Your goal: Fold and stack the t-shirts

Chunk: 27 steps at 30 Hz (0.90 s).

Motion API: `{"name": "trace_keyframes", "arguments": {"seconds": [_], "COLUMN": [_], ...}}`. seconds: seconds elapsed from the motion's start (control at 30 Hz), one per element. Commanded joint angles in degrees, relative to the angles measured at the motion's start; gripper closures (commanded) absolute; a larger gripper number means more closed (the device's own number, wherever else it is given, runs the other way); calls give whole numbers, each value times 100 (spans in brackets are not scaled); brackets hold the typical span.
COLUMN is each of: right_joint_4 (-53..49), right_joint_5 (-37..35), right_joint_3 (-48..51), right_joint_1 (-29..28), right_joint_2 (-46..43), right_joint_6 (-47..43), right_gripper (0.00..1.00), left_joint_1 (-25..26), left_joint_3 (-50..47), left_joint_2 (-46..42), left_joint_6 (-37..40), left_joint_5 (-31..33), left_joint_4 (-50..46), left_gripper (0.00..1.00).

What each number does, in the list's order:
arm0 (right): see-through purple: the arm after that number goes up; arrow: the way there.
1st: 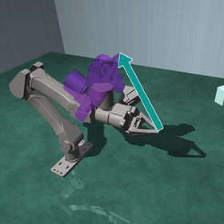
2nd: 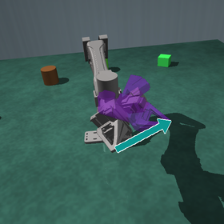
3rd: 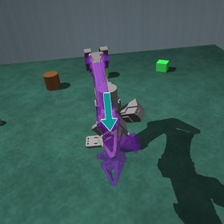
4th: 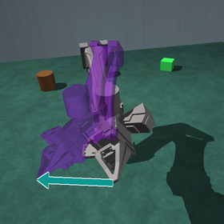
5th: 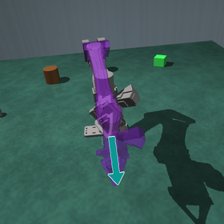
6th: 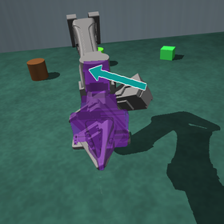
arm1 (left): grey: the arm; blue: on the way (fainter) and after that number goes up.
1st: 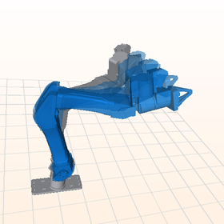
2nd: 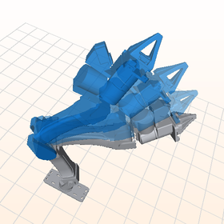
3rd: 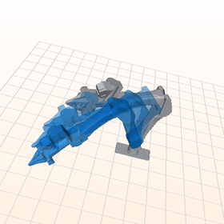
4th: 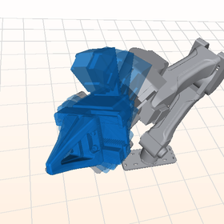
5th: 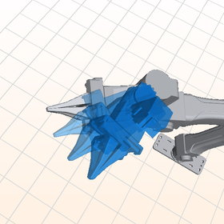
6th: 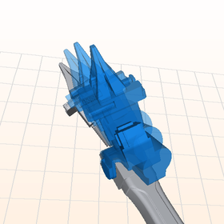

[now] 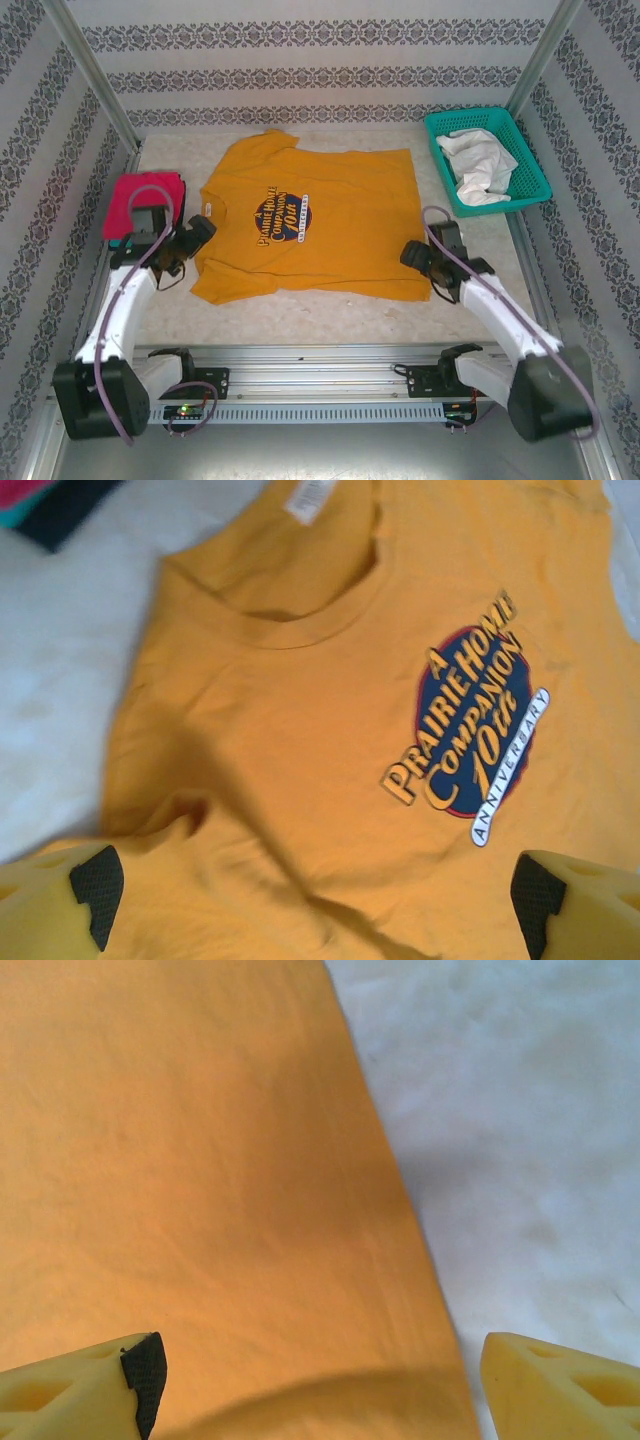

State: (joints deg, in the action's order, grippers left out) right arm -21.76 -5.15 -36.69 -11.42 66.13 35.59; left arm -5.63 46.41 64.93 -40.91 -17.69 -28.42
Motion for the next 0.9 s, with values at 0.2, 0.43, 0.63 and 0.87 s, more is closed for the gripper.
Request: {"name": "trace_keyframes", "arguments": {"seconds": [0.2, 0.43, 0.63, 0.87], "right_joint_4": [705, 118, -449, -911], "right_joint_5": [213, 619, 806, 1176], "right_joint_3": [-2294, -3657, -4751, -6016], "right_joint_1": [-49, 338, 585, 781], "right_joint_2": [3365, 4680, 5437, 6179], "right_joint_6": [-198, -329, -498, -594], "right_gripper": [18, 19, 22, 21], "left_joint_1": [529, 510, 506, 510], "left_joint_3": [1312, 1796, 1679, 1477], "left_joint_2": [3007, 4073, 4092, 3656], "left_joint_6": [71, -98, -246, -304], "left_joint_5": [-382, -397, -266, -181], "left_joint_4": [1727, 1704, 1746, 1842], "left_gripper": [0, 0, 0, 0]}}
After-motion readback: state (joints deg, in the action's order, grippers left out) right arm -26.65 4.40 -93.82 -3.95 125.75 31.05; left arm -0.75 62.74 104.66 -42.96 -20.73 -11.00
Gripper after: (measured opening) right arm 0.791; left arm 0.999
